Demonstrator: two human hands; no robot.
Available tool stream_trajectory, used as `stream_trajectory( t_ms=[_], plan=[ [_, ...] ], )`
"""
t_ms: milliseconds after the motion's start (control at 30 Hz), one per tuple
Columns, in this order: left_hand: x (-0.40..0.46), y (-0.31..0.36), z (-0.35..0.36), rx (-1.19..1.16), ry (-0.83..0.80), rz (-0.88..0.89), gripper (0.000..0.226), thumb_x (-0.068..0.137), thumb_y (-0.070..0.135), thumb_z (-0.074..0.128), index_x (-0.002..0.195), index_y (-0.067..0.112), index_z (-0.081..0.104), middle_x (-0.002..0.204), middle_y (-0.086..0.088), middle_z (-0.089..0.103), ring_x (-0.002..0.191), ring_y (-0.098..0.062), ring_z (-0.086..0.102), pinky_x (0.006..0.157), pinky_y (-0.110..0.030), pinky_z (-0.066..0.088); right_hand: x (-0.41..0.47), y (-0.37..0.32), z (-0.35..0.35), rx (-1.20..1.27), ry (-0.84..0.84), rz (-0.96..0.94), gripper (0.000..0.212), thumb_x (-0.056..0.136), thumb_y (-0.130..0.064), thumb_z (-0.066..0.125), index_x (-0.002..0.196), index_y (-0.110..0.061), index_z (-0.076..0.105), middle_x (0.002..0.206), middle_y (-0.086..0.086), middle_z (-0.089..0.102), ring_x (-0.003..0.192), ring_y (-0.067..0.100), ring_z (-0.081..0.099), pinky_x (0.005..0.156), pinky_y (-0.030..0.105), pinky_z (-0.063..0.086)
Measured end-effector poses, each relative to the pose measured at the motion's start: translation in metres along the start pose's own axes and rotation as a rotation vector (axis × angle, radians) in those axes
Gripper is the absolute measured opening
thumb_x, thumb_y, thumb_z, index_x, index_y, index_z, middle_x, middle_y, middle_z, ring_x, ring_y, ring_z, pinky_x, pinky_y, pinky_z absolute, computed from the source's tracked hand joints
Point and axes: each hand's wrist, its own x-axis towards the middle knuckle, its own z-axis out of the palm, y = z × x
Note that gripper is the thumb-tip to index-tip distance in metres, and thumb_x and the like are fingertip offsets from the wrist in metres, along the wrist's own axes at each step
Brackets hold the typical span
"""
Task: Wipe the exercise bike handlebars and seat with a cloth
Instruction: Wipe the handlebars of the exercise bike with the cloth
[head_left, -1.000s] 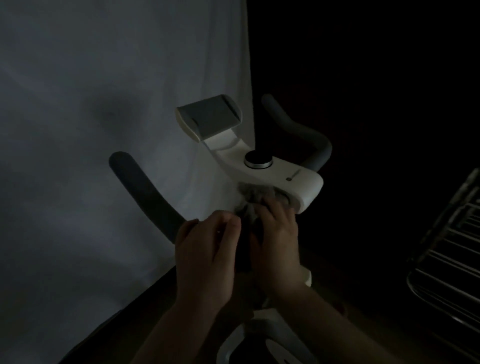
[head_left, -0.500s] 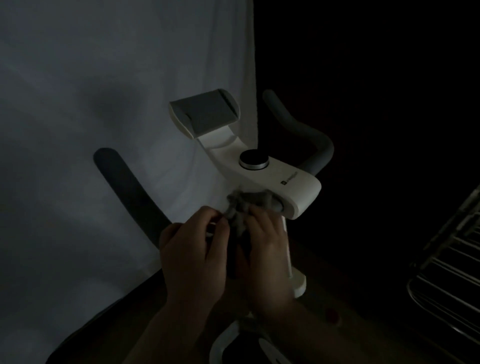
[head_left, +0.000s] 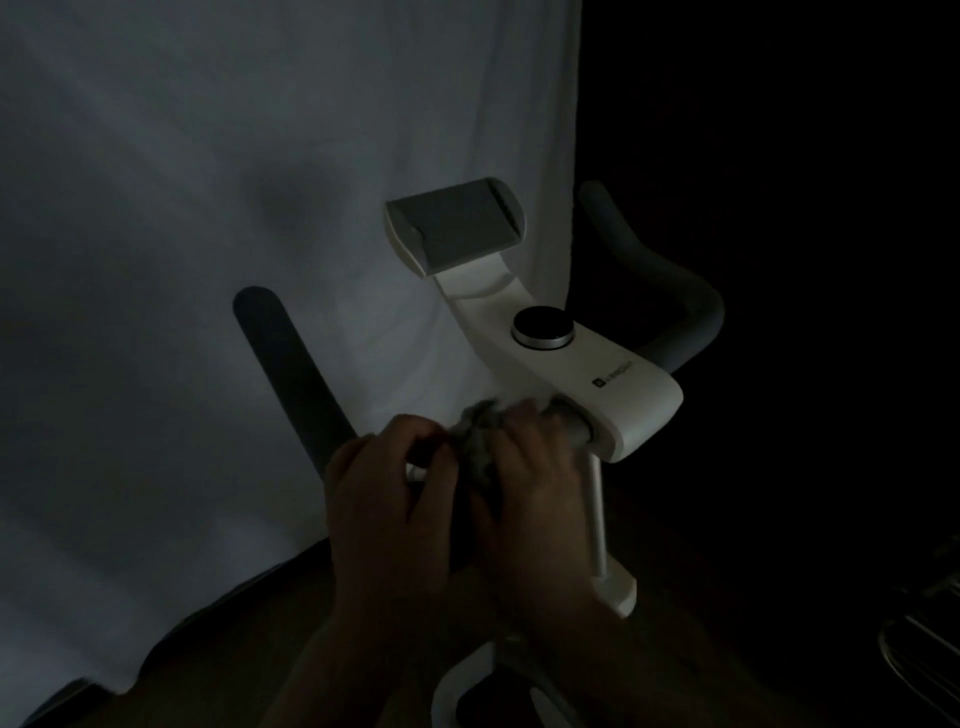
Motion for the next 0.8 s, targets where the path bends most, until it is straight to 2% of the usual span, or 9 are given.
stream_trajectory(
  t_ms=[133,200,233,300,400,467,533,633,800],
  plan=[
    [0.001,0.000,-0.001,-0.011,0.032,0.007,0.027,0.086,0.039,0.038,0.080,0.021,0.057,0.074,0.010,0.057,0.070,-0.004,0.055,0.067,-0.010,0.040,0.005,0.022,-0.006,-0.036,-0.010,-0.171,0.032,0.082,-0.033,0.046,0.108,-0.023,0.061,0.113,0.000,0.064,0.111,0.016,0.053,0.113,0.041,0.021],
    [-0.001,-0.003,0.001,0.035,0.008,0.036,0.030,0.086,0.039,0.040,0.083,0.018,0.063,0.080,0.010,0.061,0.076,-0.003,0.057,0.074,-0.017,0.044,0.008,0.027,-0.011,0.059,0.044,-0.001,0.035,0.083,-0.031,0.044,0.111,-0.021,0.061,0.119,0.001,0.062,0.117,0.018,0.050,0.114,0.039,0.021],
    [-0.002,-0.004,0.002,0.048,0.005,0.040,0.032,0.086,0.037,0.040,0.084,0.016,0.064,0.080,0.007,0.062,0.076,-0.007,0.057,0.075,-0.029,0.048,0.004,0.019,-0.009,0.113,0.049,0.060,0.036,0.082,-0.030,0.043,0.112,-0.020,0.061,0.123,0.001,0.059,0.120,0.018,0.047,0.113,0.035,0.022],
    [-0.004,-0.006,0.002,0.056,0.035,0.028,0.035,0.086,0.036,0.038,0.082,0.011,0.062,0.078,0.002,0.060,0.073,-0.017,0.056,0.073,-0.044,0.047,-0.006,0.003,0.003,0.139,0.050,-0.022,0.034,0.082,-0.028,0.044,0.112,-0.023,0.058,0.124,-0.002,0.057,0.121,0.016,0.044,0.112,0.030,0.020],
    [-0.003,-0.003,0.001,0.047,0.043,0.004,0.035,0.084,0.040,0.036,0.082,0.016,0.061,0.078,0.007,0.059,0.075,-0.012,0.054,0.075,-0.043,0.046,0.003,0.021,-0.002,0.033,0.009,-0.175,0.032,0.081,-0.027,0.048,0.109,-0.020,0.062,0.115,0.000,0.065,0.113,0.014,0.050,0.113,0.040,0.027],
    [-0.002,0.000,0.001,0.033,-0.013,-0.018,0.031,0.080,0.046,0.039,0.082,0.030,0.065,0.079,0.012,0.061,0.078,-0.006,0.056,0.085,-0.048,0.047,0.008,0.027,-0.008,0.016,0.067,-0.054,0.033,0.081,-0.027,0.046,0.108,-0.018,0.063,0.114,0.003,0.065,0.112,0.016,0.051,0.111,0.039,0.028],
    [-0.001,0.004,0.001,-0.040,-0.032,-0.107,0.018,0.074,0.047,0.045,0.075,0.041,0.063,0.078,0.015,0.057,0.079,-0.013,0.057,0.089,-0.054,0.045,0.003,0.011,-0.005,0.059,0.051,0.005,0.031,0.081,-0.028,0.046,0.107,-0.021,0.062,0.115,0.000,0.064,0.113,0.015,0.050,0.108,0.034,0.032],
    [-0.001,0.009,0.005,0.028,0.031,-0.107,0.007,0.078,0.036,0.047,0.075,0.037,0.053,0.076,0.016,0.053,0.077,-0.022,0.058,0.082,-0.055,0.047,0.001,0.014,-0.007,-0.028,-0.004,-0.163,0.033,0.079,-0.030,0.046,0.105,-0.023,0.064,0.112,-0.003,0.065,0.110,0.011,0.053,0.109,0.040,0.030],
    [-0.002,0.007,0.007,0.099,0.036,0.025,0.030,0.083,0.040,0.039,0.081,0.023,0.063,0.078,0.009,0.061,0.074,-0.016,0.058,0.079,-0.055,0.048,-0.002,0.017,-0.003,0.059,0.024,0.036,0.039,0.080,-0.030,0.046,0.115,-0.018,0.061,0.123,0.005,0.061,0.122,0.021,0.048,0.111,0.040,0.029]
  ],
)
